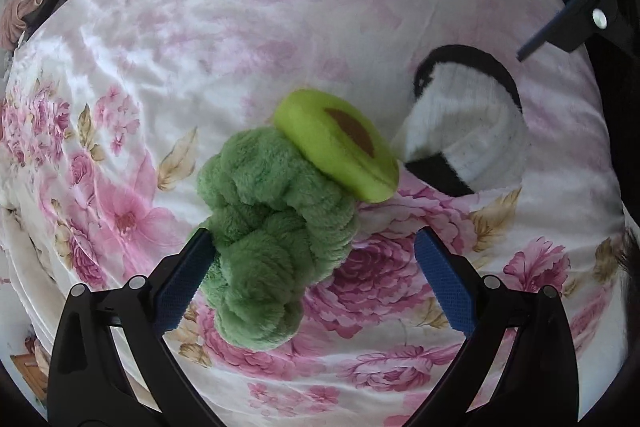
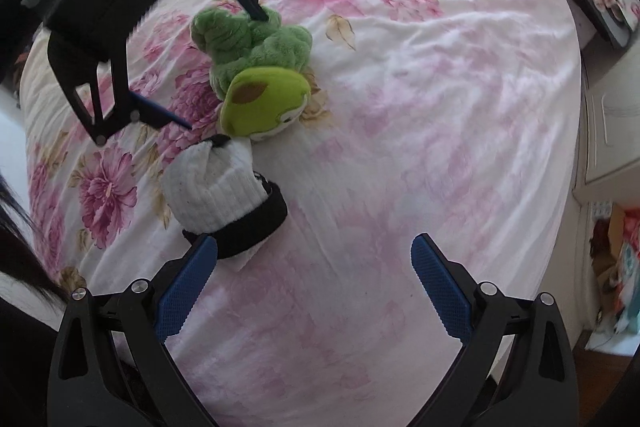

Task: Collect trash
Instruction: 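Grasp the green plush toy with the left tool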

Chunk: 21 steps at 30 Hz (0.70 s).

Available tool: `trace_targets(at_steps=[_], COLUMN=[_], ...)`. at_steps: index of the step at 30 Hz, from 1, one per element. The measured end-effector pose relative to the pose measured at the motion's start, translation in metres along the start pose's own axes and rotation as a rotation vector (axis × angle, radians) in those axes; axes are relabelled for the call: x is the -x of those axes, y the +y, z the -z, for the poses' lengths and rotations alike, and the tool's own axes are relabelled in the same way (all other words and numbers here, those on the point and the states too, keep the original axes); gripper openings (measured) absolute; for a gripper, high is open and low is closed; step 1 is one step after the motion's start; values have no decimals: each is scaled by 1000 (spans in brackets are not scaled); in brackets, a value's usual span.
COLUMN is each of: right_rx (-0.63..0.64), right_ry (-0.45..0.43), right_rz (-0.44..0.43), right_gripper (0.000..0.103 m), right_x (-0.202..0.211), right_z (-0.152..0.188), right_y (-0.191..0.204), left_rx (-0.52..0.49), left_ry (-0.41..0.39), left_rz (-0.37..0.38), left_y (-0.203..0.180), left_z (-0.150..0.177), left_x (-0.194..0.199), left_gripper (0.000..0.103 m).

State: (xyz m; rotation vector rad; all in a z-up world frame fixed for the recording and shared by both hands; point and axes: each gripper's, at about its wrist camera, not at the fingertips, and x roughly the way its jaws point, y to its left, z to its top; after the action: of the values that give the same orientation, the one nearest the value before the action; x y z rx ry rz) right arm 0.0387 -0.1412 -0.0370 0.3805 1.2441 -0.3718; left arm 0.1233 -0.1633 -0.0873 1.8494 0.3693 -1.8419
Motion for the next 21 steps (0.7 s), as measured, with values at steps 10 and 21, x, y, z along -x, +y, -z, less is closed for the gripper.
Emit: trace_targets(at_steps=[10, 21], right_rx=[-32, 66], right_ry=[1, -22], right_rz=[16, 53], right_gripper=[93, 93], right_x=[-1, -25], right_z=[7, 2], right_y=[5, 26], left_rx=[-61, 108], left_ry=[22, -42], left_rz=[-10, 67], left_y=[44, 65], left_z=[-17, -21], left_x=[-28, -47], left_gripper=[97, 74])
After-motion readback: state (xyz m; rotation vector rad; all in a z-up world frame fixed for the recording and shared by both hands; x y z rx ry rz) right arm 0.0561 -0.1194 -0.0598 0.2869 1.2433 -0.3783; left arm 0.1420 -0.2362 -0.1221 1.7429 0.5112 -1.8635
